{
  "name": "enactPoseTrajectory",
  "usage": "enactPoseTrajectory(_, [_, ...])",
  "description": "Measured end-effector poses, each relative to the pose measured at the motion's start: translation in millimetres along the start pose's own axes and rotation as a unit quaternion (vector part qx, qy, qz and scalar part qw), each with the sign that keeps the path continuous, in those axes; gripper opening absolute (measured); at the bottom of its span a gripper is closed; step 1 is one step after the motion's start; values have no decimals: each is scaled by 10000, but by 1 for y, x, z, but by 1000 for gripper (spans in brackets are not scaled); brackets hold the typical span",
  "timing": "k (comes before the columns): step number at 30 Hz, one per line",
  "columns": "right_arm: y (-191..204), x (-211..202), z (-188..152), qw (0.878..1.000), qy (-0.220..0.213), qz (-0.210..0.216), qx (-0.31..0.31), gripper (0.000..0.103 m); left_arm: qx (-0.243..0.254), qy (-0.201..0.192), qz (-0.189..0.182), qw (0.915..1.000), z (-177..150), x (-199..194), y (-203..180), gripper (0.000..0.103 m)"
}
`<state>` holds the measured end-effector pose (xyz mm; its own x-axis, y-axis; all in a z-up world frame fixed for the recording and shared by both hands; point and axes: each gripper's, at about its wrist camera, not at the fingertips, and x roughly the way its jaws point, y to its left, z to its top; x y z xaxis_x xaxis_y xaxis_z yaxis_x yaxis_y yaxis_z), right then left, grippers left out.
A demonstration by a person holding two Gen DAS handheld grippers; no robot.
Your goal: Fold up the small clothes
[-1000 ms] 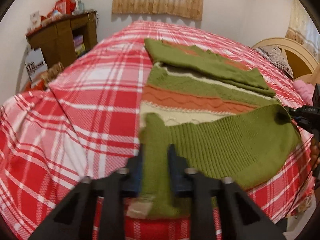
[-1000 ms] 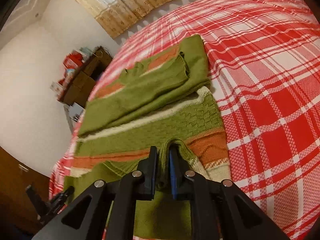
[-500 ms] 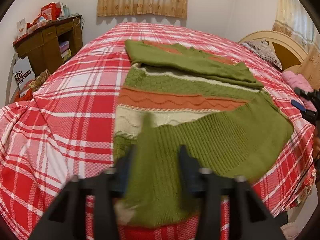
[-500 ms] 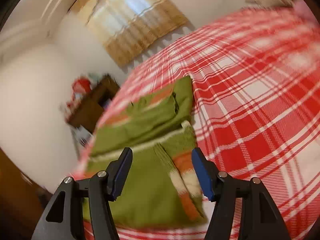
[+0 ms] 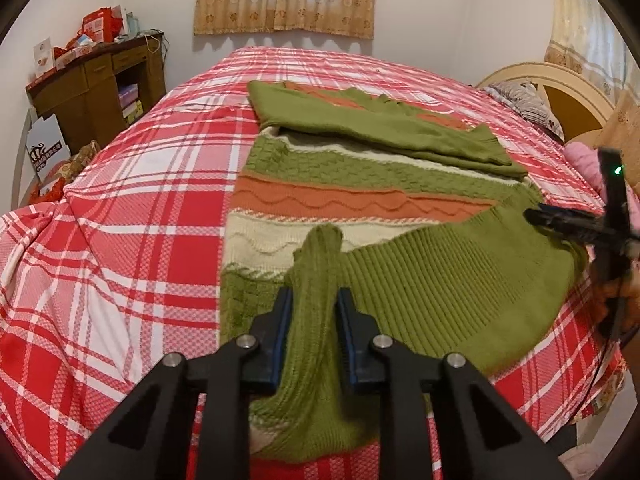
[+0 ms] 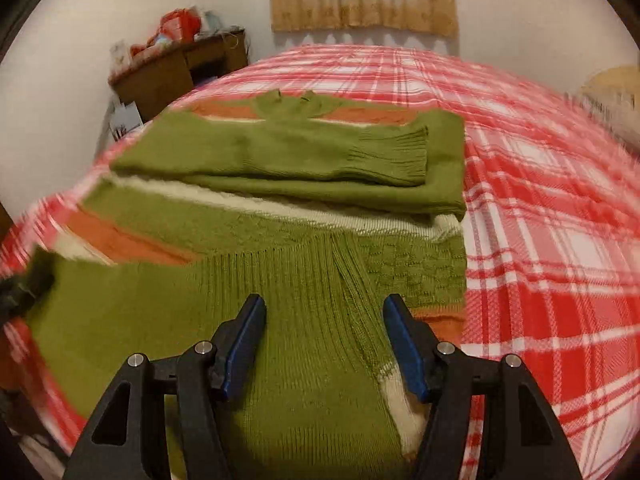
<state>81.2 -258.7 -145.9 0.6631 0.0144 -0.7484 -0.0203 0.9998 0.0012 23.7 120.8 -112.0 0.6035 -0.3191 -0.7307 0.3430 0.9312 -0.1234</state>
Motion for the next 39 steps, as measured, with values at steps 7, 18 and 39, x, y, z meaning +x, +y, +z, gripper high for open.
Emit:
enactPoseTrajectory(7, [4, -15, -3, 10000, 70, 0, -38, 16, -118, 73, -154, 9998, 5, 4, 1, 34])
enactPoseTrajectory(18, [-9, -46, -27, 9962, -310, -77, 805, 16, -38, 74, -52, 10000, 4, 3, 0, 14])
enactPoseTrajectory(39, [-6, -86, 37, 9914, -1106, -124, 692, 16, -201, -507, 233, 9982, 91, -13, -9, 7])
